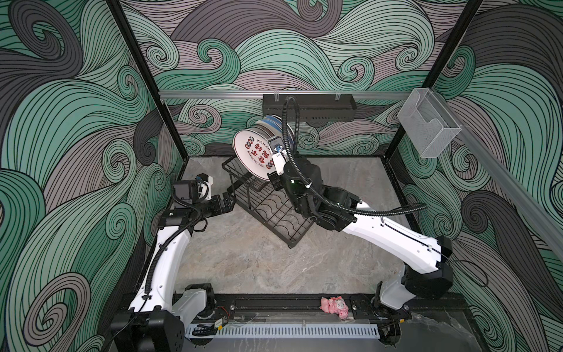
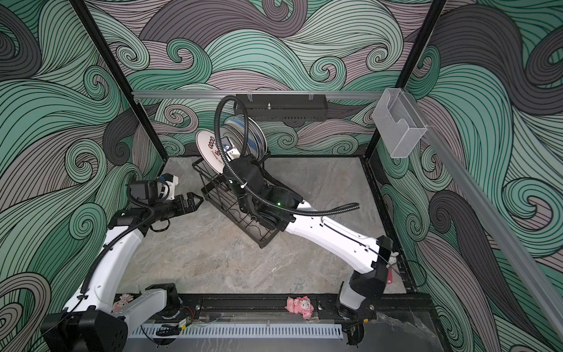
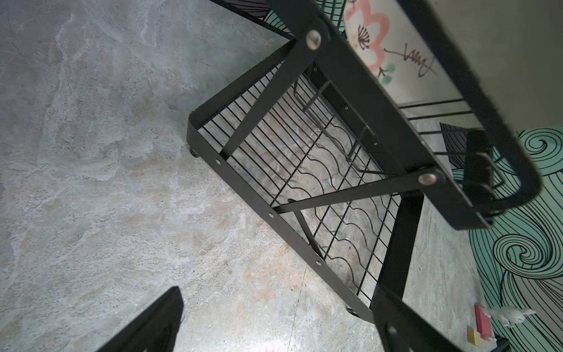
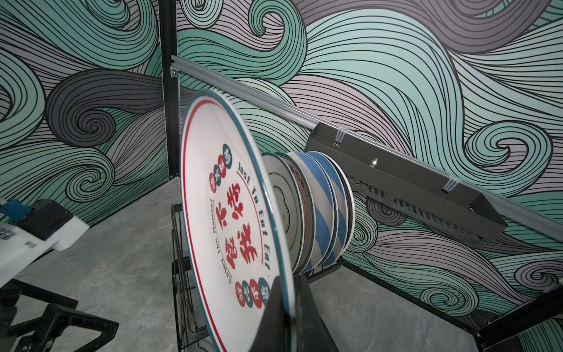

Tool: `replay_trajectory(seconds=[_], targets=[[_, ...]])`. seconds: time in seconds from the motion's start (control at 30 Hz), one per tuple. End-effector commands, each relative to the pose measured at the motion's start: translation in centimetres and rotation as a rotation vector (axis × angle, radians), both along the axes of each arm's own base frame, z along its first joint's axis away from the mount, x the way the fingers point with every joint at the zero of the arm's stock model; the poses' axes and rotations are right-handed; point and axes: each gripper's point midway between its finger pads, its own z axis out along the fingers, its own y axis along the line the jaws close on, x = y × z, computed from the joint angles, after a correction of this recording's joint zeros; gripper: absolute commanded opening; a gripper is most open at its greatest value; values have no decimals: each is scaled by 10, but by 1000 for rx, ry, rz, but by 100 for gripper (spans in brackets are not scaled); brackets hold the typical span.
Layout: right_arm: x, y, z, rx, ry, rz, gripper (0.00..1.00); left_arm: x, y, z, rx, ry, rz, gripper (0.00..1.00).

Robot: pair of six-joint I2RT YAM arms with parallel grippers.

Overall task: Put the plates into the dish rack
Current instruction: 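Lift the white lettered plate upright and carry it to the rack, then lower the white lettered plate into the rack slot in front of the cream plate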

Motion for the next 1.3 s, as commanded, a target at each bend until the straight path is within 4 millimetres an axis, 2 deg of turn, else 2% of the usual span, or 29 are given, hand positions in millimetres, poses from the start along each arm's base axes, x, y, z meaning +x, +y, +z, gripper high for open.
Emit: replay_trajectory(seconds=[0.0,0.5,1.27], targets=[[6,-1,29,73,-62,-58,0,-2,2,8,7,-28,-4,99],[27,29,2,38,-65,-109,0,-2,-1,11,-6,-38,-15,99],[39,48,-32,-15,-37,-148,0,-4,-6,14,-32,-40,-34,99]])
